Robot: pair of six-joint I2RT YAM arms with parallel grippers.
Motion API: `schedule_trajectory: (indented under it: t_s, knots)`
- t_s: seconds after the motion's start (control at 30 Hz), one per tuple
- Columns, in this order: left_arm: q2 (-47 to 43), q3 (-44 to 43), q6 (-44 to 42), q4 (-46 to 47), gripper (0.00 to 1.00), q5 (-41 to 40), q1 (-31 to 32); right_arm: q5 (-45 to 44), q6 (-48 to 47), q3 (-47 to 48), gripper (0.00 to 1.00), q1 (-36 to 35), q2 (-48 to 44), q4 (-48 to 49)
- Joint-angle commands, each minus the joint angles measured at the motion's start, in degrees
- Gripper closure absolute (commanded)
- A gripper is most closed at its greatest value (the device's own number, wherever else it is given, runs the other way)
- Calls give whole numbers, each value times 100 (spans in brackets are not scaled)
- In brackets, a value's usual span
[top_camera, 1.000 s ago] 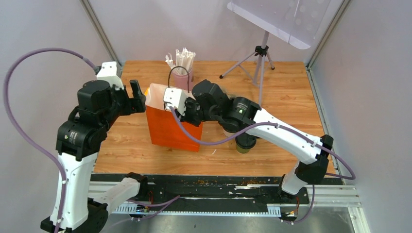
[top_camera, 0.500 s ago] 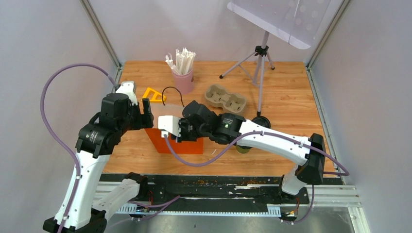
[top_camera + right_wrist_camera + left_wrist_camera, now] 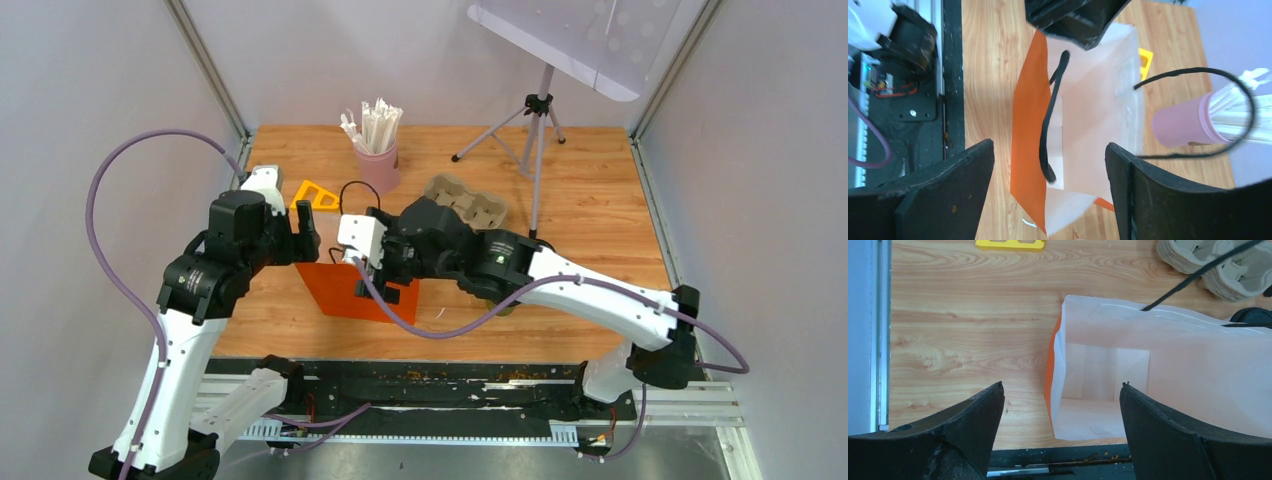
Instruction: Pack the takeout coffee
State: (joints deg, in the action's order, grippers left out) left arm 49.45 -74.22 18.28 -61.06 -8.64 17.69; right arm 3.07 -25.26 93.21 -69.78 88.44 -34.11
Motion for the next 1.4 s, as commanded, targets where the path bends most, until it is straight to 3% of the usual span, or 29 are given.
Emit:
schedule_trajectory:
  t_s: [0.0, 0.13, 0.33, 0.5, 0.63, 0.9, 0.97, 1.1, 1.37]
  knots:
    - [-84, -331, -247, 63, 6, 125, -3, 109, 678, 314, 15, 18, -778, 200]
    - [-148, -567, -230, -142, 1, 41, -3, -168, 1042, 118, 8, 207, -1077, 451]
    - [-363, -599, -198, -357, 0, -95, -5, -1035, 1374, 276, 8, 949, -1006, 121]
    - [-610, -545, -53, -536, 0, -114, -3, -673, 1690, -75, 14, 1969, -954, 287]
    - [-757, -436, 102, -578, 0, 184, -4, 271, 1210, -267, 16, 2584, -695, 237]
    - [-1576, -209, 294, -748, 0, 487, -6, 825, 624, 642, 28, 3663, 1009, -435]
    - [-1778, -123, 199, -864, 0, 254, -5, 884, 496, 972, 31, 3871, 1505, -603]
    - [-1710, -258, 18, -1117, 0, 20, -3, 1092, 185, 1378, 37, 4142, 2309, -902]
    - [-1652, 42, 122, -849, 0, 451, -3, 1199, -409, 2110, 44, 4528, 3239, -1463]
